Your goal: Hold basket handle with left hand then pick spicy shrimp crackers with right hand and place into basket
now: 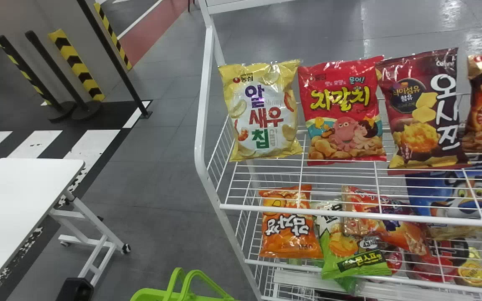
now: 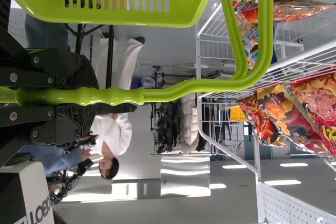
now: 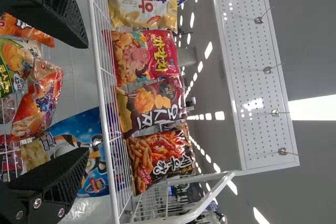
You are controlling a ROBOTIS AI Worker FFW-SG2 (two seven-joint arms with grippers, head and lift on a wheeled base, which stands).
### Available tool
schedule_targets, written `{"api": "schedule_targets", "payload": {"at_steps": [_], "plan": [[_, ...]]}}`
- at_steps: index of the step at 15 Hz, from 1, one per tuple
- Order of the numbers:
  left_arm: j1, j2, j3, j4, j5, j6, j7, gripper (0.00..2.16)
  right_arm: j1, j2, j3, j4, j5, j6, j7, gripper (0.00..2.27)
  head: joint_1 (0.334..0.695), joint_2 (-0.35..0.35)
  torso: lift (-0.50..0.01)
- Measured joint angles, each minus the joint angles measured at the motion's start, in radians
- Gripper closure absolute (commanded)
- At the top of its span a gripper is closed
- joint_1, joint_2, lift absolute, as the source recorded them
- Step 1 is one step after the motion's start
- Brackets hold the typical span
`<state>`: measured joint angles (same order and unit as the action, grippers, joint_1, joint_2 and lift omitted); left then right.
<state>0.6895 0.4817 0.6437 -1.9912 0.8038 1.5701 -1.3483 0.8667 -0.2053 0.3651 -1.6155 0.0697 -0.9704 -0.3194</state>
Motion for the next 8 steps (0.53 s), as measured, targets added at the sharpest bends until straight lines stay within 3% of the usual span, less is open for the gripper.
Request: {"api": "schedule_targets", "payload": {"at_steps": [8], "plan": [[-0.001, 0.002, -0.001, -0.001, -0.001, 0.000, 0.000, 1.79, -0.002, 0.000, 0.005, 0.000, 0.001, 0.000, -0.003, 0.11, 0.695, 0.350, -0.037]]}}
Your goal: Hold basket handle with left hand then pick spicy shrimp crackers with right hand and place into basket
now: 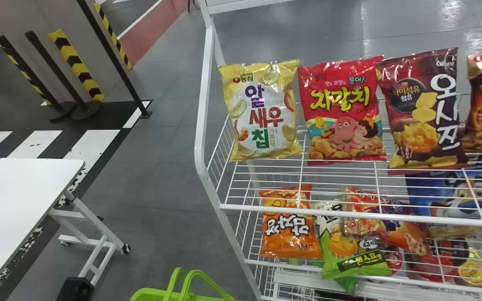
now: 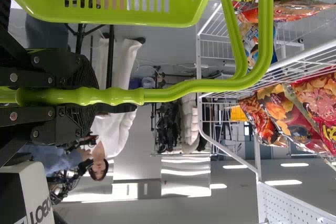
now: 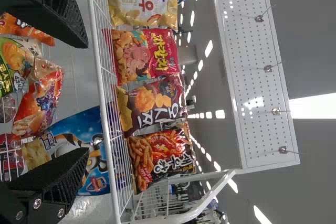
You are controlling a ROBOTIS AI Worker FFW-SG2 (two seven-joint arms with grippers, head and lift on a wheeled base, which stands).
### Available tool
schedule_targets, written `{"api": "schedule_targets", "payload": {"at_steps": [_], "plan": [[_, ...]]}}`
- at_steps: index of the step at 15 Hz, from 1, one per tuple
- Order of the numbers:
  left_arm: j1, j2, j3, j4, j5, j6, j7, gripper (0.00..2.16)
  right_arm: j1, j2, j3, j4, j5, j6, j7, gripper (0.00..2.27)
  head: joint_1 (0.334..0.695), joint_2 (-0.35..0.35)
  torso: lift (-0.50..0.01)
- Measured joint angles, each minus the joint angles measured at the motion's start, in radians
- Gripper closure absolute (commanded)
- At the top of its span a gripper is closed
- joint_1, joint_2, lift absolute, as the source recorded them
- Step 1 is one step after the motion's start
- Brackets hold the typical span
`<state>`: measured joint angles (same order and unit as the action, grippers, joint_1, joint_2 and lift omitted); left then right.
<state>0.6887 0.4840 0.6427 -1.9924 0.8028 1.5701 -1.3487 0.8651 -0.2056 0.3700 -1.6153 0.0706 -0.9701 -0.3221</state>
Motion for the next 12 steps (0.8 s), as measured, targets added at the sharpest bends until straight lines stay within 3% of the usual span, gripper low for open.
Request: {"api": "schedule_targets", "payload": {"at_steps": [12], "plan": [[-0.001, 0.001, -0.003, 0.000, 0.000, 0.000, -0.001, 1.79, -0.009, 0.000, -0.001, -0.058, -0.002, 0.048, -0.001, 0.12, 0.695, 0.350, -0.037]]}}
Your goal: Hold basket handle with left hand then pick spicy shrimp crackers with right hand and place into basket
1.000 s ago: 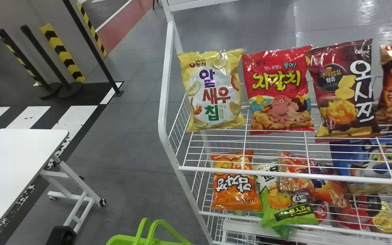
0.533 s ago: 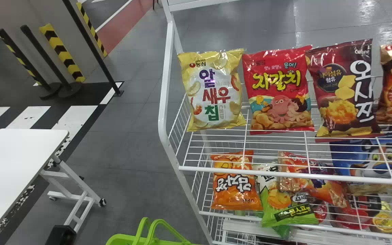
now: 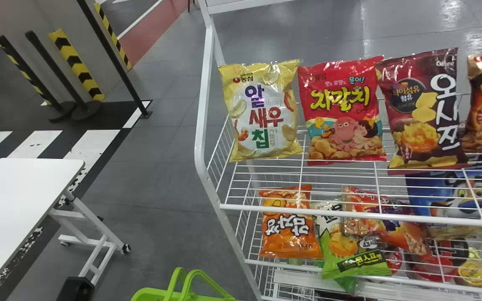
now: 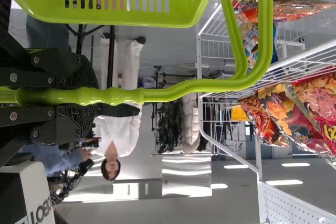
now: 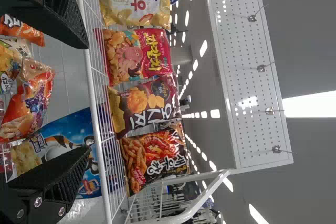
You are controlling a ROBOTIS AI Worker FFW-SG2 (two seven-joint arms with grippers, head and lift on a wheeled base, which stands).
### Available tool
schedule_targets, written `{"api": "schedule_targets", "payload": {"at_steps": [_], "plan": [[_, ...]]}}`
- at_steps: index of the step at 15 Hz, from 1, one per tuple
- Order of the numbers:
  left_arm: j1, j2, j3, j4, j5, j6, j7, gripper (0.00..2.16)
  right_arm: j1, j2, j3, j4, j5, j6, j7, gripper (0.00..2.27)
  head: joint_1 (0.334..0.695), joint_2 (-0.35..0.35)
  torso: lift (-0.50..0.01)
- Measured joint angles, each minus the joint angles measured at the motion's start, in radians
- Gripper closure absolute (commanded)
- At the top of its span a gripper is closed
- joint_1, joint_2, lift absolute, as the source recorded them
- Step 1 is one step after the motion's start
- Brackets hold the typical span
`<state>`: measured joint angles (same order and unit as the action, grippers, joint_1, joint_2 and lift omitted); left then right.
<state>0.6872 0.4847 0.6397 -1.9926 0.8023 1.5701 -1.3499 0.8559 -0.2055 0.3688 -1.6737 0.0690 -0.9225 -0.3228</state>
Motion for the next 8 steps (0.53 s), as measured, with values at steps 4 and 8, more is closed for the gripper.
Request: {"api": "schedule_targets", "payload": {"at_steps": [4, 8], "plan": [[0.000, -0.001, -0.005, -0.001, 0.000, 0.000, 0.000, 1.79, -0.025, -0.007, -0.015, -0.095, 0.000, 0.181, 0.001, 0.12, 0.695, 0.350, -0.037], [-0.002, 0.000, -0.013, -0.002, -0.004, 0.000, 0.000, 1.79, -0.074, -0.009, -0.031, -0.161, 0.000, 0.329, 0.002, 0.12, 0.695, 0.350, -0.037]]}}
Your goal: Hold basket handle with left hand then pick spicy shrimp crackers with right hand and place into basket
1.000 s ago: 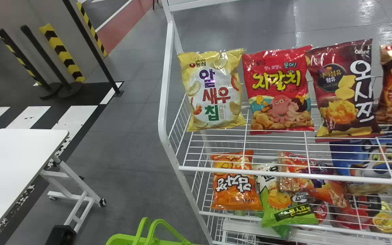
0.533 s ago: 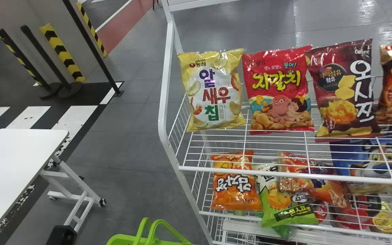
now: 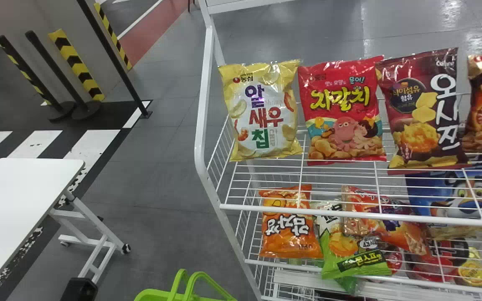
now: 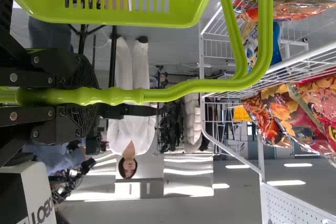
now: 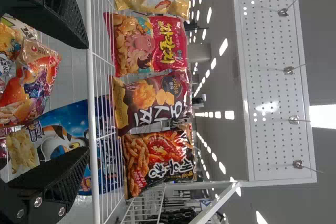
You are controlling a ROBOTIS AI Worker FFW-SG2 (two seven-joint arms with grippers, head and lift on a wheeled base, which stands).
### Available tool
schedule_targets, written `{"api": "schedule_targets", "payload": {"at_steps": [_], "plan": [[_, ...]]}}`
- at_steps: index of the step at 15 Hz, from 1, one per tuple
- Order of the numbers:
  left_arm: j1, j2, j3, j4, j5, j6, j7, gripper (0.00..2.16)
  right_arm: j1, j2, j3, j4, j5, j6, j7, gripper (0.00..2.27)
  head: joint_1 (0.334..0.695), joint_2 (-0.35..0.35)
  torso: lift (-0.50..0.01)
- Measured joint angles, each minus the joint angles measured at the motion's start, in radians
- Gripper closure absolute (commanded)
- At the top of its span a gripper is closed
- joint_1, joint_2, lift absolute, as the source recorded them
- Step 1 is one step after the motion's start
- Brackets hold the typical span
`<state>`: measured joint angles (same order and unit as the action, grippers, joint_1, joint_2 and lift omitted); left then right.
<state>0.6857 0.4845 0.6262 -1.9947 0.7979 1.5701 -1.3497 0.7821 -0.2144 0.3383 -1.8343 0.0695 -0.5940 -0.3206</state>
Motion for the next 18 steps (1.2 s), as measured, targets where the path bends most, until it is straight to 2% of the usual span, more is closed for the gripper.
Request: {"api": "schedule_targets", "payload": {"at_steps": [3, 9, 13, 18], "plan": [[0.000, 0.001, -0.001, -0.002, 0.000, 0.000, 0.000, 1.79, -0.050, 0.000, -0.019, -0.054, -0.041, 0.140, 0.019, 0.12, 0.695, 0.350, -0.037], [0.000, 0.000, -0.007, -0.006, 0.000, 0.000, 0.000, 1.79, -0.161, 0.002, -0.109, -0.169, -0.174, 0.401, 0.058, 0.12, 0.695, 0.203, -0.037], [0.000, -0.002, -0.016, -0.020, 0.000, 0.000, 0.005, 1.79, -0.252, 0.011, -0.152, -0.207, -0.240, 0.543, 0.057, 0.12, 0.695, 0.135, -0.037], [-0.001, -0.005, -0.027, -0.022, 0.000, 0.000, 0.004, 1.79, -0.401, 0.017, -0.177, -0.198, -0.300, 0.737, 0.058, 0.12, 0.695, 0.104, -0.037]]}}
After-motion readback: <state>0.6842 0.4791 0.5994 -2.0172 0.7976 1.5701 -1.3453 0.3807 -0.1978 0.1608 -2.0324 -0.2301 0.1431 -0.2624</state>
